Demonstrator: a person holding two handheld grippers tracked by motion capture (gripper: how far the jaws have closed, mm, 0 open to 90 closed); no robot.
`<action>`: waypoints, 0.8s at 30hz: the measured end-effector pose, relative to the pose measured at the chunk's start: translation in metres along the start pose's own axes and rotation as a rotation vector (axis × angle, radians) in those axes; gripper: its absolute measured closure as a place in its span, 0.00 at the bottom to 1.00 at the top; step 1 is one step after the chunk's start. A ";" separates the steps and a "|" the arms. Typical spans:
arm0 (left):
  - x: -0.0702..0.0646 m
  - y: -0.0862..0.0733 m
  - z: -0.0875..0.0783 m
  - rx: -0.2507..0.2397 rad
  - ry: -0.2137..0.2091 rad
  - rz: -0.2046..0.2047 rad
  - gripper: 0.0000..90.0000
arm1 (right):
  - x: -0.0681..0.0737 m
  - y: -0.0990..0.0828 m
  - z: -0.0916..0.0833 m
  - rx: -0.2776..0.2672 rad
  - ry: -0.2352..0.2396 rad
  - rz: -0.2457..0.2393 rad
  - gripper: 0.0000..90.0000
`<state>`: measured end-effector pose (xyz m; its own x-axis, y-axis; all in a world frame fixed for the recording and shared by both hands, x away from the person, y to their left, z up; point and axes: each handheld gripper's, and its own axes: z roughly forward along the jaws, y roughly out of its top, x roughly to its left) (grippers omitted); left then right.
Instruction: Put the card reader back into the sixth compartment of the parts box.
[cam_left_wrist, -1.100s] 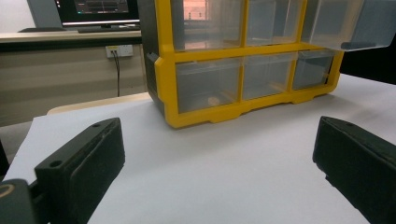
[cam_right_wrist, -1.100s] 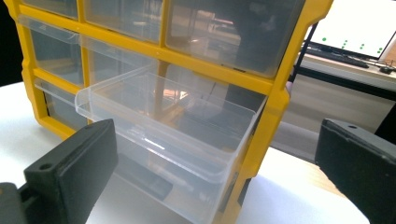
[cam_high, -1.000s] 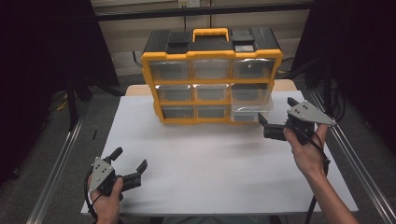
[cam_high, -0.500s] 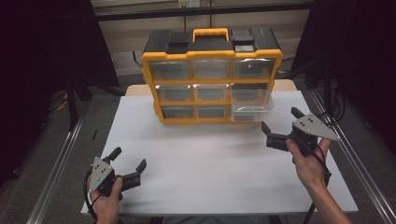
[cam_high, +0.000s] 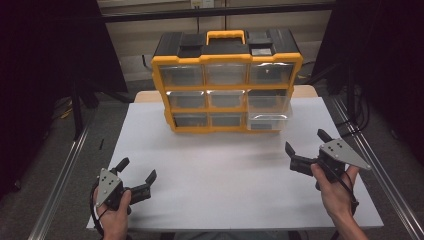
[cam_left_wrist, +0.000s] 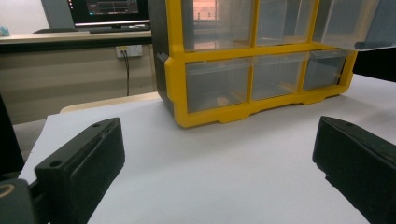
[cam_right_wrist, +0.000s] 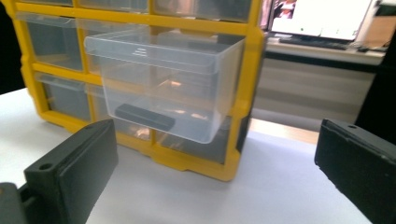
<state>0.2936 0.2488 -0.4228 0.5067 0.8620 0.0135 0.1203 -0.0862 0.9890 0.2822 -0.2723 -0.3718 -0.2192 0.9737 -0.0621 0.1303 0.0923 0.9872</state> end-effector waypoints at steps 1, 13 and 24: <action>-0.001 0.000 0.000 -0.008 -0.004 -0.015 0.03 | 0.000 -0.002 -0.002 -0.006 -0.009 0.011 0.00; -0.004 0.000 -0.001 -0.006 0.009 0.005 0.03 | -0.002 -0.035 -0.017 0.023 -0.045 0.017 0.00; -0.005 -0.002 -0.002 0.014 0.030 0.002 0.03 | -0.011 -0.052 -0.033 0.017 -0.075 0.019 0.00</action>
<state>0.2889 0.2457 -0.4247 0.4812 0.8764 0.0198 0.1316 -0.0945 0.9868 0.2458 -0.2949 -0.4173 -0.1438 0.9881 -0.0549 0.1503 0.0766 0.9857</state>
